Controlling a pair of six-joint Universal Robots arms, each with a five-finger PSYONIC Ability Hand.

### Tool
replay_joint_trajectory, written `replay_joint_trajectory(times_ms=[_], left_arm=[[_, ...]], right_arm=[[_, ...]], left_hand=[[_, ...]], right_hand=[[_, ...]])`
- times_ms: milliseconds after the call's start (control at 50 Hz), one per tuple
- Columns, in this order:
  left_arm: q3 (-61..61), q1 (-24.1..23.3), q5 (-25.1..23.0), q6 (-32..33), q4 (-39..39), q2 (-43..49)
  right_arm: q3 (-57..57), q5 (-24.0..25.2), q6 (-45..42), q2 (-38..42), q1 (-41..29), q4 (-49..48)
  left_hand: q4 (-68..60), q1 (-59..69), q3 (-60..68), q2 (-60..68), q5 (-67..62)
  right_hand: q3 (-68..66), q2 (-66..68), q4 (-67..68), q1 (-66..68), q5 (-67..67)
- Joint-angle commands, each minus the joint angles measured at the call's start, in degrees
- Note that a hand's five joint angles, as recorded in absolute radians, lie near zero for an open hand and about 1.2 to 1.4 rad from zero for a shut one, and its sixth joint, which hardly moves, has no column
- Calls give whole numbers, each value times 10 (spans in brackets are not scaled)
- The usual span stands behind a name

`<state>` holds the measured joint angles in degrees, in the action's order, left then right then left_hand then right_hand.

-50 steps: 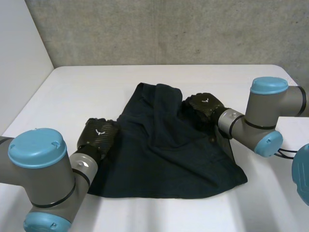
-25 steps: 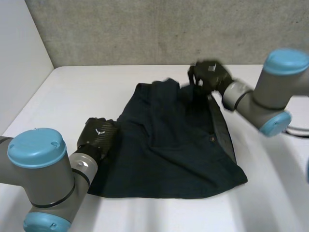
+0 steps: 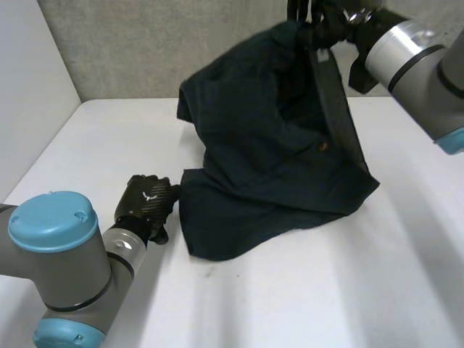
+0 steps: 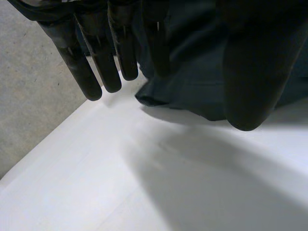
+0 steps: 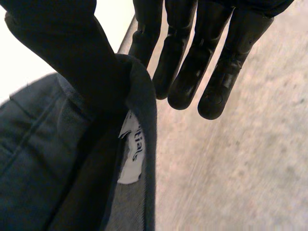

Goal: Fold the shorts.

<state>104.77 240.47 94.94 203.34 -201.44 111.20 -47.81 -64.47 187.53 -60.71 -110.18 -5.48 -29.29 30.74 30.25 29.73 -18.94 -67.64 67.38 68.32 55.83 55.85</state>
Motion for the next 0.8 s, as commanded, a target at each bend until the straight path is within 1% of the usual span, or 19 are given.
replay_joint_trajectory(times_ms=[20,60,140,160,200,220,260,280,300,360,440,560,580,600,640,660,700,720,800], left_arm=[[1,-1,1,0,0,0],[1,-1,1,0,0,0],[3,-1,0,0,0,0],[3,-1,-1,-1,0,0],[3,-1,-1,0,0,0],[4,-2,-1,-1,0,0],[4,-2,-1,0,0,0],[4,-2,-1,-1,0,-1],[5,-2,-1,-1,0,-1],[8,-2,-1,-1,-1,-2],[8,-3,-1,-1,0,-5],[11,-8,-1,-1,0,-19],[13,-9,0,-1,0,-25],[16,-11,0,-1,0,-33],[18,-17,0,-1,1,-44],[19,-25,0,-3,1,-55],[20,-36,0,-9,1,-66],[20,-41,0,-14,2,-70],[11,-67,0,-54,6,-81]], right_arm=[[27,-32,13,15,2,13],[35,-48,21,23,5,12],[68,-101,34,92,32,1],[93,-126,27,128,60,1],[111,-139,23,156,83,5],[130,-147,15,188,100,15],[146,-148,2,214,108,33],[153,-149,-7,225,109,42],[162,-149,-24,240,111,61],[162,-149,-50,247,111,81],[134,-151,-88,230,110,103],[-10,-131,-160,116,111,94],[-32,-122,-173,101,112,90],[-78,-96,-201,73,112,79],[-123,-65,-228,46,114,68],[-162,-31,-259,23,114,63],[-196,-1,-289,6,115,63],[-227,21,-317,-7,117,64],[-283,49,-368,-16,129,65]], left_hand=[[-23,8,13,18,-26],[-23,8,13,18,-26],[-23,8,13,18,-26],[-23,8,13,18,-26],[-23,8,13,18,-26],[-23,8,13,18,-26],[-23,8,13,18,-26],[-23,8,13,18,-26],[-23,8,13,18,-26],[-23,8,13,18,-26],[-21,7,12,17,-25],[-21,7,12,17,-25],[-21,7,12,17,-25],[-21,7,12,17,-25],[-23,8,13,18,-26],[-23,8,13,18,-26],[-25,10,15,20,-28],[-23,8,13,19,-26],[-25,10,15,20,-28]], right_hand=[[-124,126,117,242,141],[-124,126,117,242,141],[-124,126,117,242,141],[-1,4,-6,119,19],[256,-254,-263,-138,-238],[382,-380,-389,-264,-365],[451,-448,-457,-333,-433],[538,-535,-545,-420,-520],[576,-574,-583,-458,-559],[576,-574,-583,-458,-559],[576,-574,-583,-458,-559],[576,-574,-583,-458,-559],[576,-574,-583,-458,-559],[576,-574,-583,-458,-559],[576,-574,-583,-458,-559],[576,-574,-583,-458,-559],[576,-574,-583,-458,-559],[541,-538,-548,-423,-523],[493,-491,-500,-375,-475]])
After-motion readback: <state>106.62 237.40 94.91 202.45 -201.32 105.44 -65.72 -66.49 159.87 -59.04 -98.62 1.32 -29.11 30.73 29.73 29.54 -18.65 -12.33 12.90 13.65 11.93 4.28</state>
